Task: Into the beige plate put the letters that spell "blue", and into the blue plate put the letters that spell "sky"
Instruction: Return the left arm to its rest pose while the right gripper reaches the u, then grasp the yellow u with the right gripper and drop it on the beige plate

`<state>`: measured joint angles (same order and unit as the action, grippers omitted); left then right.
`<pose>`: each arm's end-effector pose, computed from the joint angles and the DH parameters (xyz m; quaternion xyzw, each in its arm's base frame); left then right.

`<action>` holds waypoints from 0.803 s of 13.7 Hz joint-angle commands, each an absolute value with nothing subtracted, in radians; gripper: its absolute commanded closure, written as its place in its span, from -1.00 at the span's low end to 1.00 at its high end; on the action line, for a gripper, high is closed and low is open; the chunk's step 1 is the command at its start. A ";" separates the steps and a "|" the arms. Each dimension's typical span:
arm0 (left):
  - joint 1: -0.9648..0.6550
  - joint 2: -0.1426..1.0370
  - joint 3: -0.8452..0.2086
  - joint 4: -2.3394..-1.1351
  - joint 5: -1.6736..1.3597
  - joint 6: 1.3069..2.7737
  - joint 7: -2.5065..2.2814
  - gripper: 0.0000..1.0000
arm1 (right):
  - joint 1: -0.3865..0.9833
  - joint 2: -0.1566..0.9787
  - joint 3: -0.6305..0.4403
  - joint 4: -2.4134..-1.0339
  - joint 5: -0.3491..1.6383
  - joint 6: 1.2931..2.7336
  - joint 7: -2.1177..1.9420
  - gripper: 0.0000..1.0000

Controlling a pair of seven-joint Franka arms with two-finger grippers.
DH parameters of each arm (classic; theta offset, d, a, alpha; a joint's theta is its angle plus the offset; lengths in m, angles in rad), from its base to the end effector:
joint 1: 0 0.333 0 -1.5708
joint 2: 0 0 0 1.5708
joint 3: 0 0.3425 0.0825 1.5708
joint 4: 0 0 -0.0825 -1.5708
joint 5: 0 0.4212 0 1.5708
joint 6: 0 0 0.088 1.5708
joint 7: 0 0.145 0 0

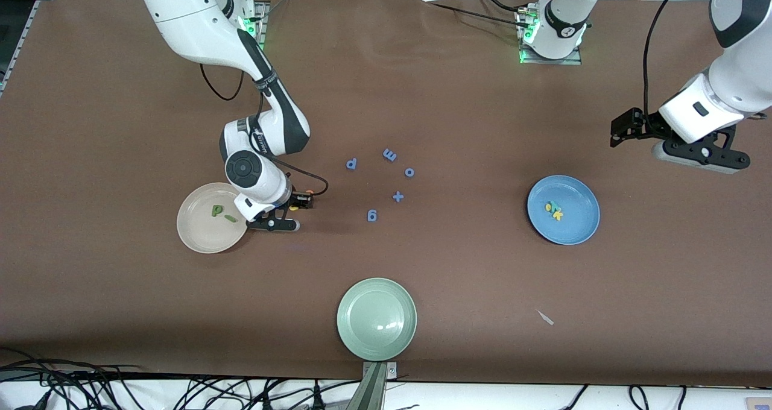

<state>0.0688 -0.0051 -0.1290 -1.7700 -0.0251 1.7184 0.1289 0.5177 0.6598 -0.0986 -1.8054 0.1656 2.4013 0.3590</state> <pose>0.5899 -0.0390 0.5267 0.9954 -0.0922 -0.0228 0.0128 0.6206 0.2842 0.1278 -0.9990 0.0234 0.0357 0.0107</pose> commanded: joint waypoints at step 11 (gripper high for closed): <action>0.000 0.023 -0.083 -1.638 0.023 1.675 0.129 -1.00 | 0.514 0.629 -0.218 -1.720 0.183 2.206 0.103 1.00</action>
